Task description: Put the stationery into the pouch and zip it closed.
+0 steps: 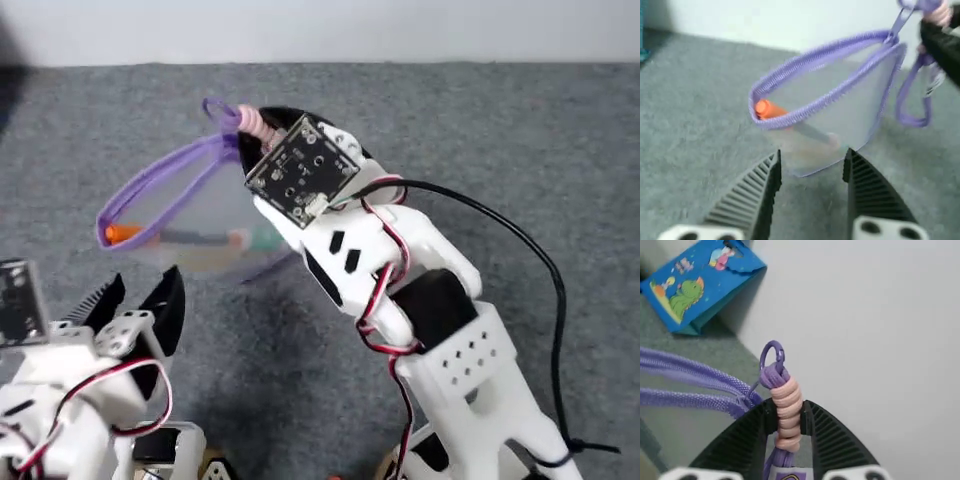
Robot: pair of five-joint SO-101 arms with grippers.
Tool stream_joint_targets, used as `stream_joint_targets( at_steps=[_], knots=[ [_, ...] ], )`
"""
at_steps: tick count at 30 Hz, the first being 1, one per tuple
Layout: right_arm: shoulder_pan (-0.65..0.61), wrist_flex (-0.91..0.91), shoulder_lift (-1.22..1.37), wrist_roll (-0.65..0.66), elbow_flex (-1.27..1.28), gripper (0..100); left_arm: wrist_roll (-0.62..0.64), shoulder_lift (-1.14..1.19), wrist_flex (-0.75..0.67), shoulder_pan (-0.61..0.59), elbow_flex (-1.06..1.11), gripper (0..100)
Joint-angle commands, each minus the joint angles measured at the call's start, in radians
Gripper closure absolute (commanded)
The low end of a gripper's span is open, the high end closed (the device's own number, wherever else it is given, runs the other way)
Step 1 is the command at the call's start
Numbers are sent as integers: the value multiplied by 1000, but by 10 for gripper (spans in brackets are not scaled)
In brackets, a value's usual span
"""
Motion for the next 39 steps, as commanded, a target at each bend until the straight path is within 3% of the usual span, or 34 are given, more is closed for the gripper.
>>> stream_joint_targets(
  at_steps=[1,9,17,25,35,39],
  knots=[
    [12,170,-82,28,-68,991,-11,0,-35,-29,54,810],
    [94,644,-166,23,-66,991,-54,23,-336,-48,242,874],
    [220,843,-197,21,-66,991,-54,81,-267,-46,85,881],
    [341,730,-222,28,74,991,-57,80,-218,-54,91,881],
    [337,634,-387,21,161,991,-54,86,-230,-55,150,881],
    [260,642,-447,28,161,991,-52,87,-325,-52,245,881]
  ],
)
